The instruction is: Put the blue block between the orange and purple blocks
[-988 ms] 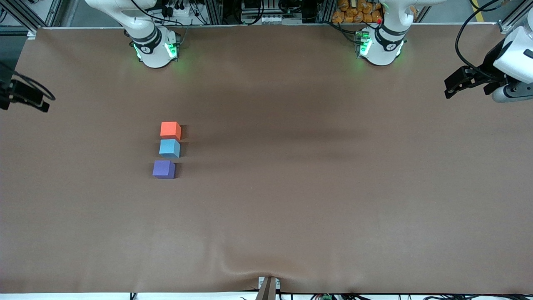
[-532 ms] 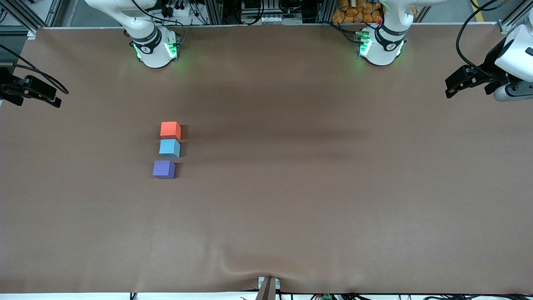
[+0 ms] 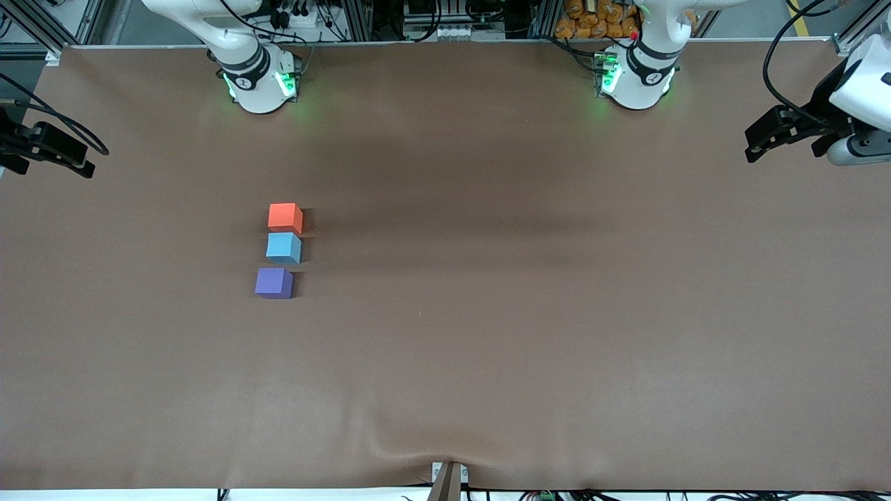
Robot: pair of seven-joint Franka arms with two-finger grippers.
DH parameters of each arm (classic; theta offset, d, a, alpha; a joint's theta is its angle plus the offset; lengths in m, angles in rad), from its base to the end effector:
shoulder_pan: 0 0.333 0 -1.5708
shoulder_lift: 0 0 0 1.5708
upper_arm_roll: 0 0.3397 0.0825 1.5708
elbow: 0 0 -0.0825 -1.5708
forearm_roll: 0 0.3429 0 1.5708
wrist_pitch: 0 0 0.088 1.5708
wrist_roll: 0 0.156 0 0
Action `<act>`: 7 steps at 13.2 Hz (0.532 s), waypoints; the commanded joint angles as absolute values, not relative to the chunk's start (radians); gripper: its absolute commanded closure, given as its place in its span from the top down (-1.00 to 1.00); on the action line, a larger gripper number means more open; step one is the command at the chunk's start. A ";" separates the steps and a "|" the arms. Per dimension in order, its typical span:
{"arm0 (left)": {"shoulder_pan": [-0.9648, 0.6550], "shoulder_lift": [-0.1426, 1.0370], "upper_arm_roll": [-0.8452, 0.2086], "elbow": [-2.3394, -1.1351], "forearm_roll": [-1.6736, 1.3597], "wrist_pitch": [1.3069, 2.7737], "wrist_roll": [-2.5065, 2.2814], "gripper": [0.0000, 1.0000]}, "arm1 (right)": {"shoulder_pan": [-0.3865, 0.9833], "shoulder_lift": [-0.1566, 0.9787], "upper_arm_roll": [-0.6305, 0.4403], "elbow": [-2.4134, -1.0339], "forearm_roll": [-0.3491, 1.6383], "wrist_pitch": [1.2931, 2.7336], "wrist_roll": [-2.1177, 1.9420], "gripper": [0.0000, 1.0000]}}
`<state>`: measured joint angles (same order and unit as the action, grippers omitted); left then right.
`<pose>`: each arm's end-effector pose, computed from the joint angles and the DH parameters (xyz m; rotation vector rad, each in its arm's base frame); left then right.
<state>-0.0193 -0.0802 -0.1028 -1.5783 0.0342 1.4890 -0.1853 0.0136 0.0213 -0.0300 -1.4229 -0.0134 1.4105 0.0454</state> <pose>0.4746 -0.0549 0.6285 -3.0966 -0.1025 0.0045 0.5020 -0.0103 0.6371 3.1252 -0.0996 -0.0524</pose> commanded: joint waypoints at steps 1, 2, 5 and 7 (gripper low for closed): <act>-0.008 -0.083 -0.110 -1.560 0.012 1.462 -0.170 1.00 | 0.023 0.005 -0.023 -1.427 -0.034 1.401 0.034 1.00; -0.011 -0.083 -0.112 -1.560 0.012 1.462 -0.170 1.00 | 0.031 0.005 -0.023 -1.427 -0.037 1.401 0.034 1.00; -0.014 -0.083 -0.115 -1.557 0.012 1.450 -0.170 1.00 | 0.038 0.005 -0.025 -1.428 -0.048 1.388 0.029 1.00; -0.014 -0.087 -0.117 -1.554 0.011 1.437 -0.169 1.00 | 0.035 0.005 -0.026 -1.428 -0.046 1.387 0.029 1.00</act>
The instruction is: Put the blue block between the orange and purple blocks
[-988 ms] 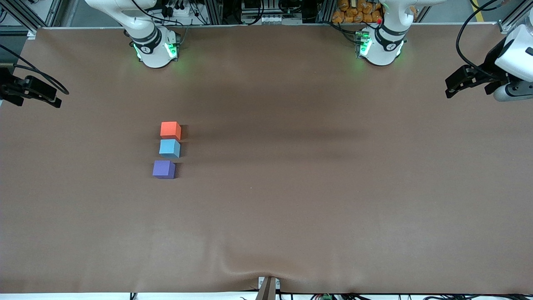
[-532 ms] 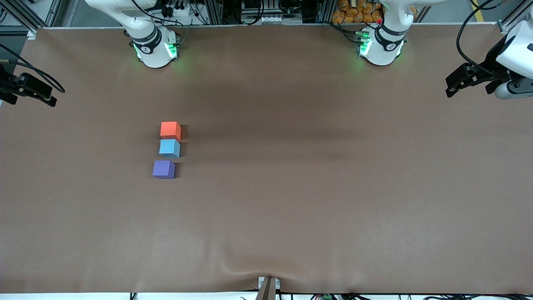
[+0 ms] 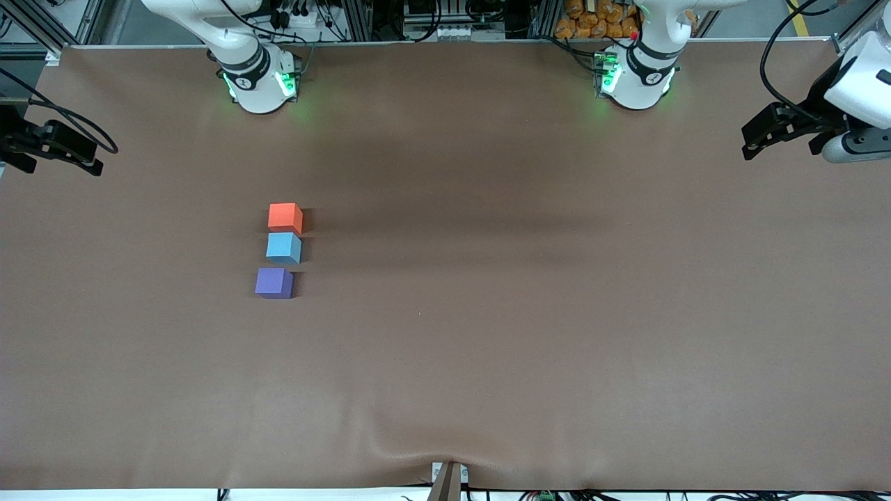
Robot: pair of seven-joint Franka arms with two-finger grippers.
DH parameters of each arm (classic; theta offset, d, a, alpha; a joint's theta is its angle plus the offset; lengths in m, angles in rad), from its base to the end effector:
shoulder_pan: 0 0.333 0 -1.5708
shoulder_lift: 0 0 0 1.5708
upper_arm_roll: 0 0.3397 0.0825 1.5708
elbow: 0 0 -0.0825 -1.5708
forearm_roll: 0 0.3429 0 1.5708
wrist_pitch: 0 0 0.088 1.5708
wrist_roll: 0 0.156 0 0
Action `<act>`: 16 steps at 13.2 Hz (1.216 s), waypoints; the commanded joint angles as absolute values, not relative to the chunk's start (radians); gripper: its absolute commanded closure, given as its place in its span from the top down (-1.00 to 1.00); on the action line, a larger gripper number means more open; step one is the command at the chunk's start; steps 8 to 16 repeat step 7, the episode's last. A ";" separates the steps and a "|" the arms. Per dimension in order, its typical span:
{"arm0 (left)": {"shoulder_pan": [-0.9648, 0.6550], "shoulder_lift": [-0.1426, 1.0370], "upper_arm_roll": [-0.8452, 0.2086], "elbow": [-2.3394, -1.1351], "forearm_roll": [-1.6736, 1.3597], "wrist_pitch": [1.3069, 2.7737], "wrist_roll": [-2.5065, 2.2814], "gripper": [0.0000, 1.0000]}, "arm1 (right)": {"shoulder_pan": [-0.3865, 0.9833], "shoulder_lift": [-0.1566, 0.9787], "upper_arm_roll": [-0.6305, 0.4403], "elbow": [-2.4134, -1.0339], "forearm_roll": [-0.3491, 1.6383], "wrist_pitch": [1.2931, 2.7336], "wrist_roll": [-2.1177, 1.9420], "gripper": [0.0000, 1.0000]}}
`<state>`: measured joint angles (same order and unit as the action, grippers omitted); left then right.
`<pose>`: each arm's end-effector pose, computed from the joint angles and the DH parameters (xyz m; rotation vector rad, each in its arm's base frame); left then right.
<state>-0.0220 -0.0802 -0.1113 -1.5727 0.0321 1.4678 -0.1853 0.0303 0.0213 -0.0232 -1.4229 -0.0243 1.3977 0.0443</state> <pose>0.4708 -0.0603 0.6290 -3.0959 -0.0857 0.0285 0.5001 -0.0004 0.6361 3.1144 -0.0636 -0.0714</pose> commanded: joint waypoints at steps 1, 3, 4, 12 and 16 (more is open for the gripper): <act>-0.014 -0.087 -0.118 -1.554 0.012 1.427 -0.169 1.00 | 0.034 0.005 -0.026 -1.428 -0.041 1.387 0.025 1.00; -0.014 -0.087 -0.118 -1.554 0.012 1.427 -0.169 1.00 | 0.032 0.005 -0.028 -1.430 -0.029 1.385 -0.018 1.00; -0.015 -0.087 -0.118 -1.554 0.011 1.427 -0.169 1.00 | 0.035 0.005 -0.028 -1.430 -0.029 1.382 -0.014 1.00; -0.014 -0.087 -0.117 -1.554 -0.003 1.427 -0.169 1.00 | 0.029 0.005 -0.028 -1.430 -0.028 1.382 -0.015 1.00; -0.014 -0.087 -0.117 -1.554 -0.003 1.427 -0.169 1.00 | 0.029 0.005 -0.028 -1.430 -0.028 1.382 -0.015 1.00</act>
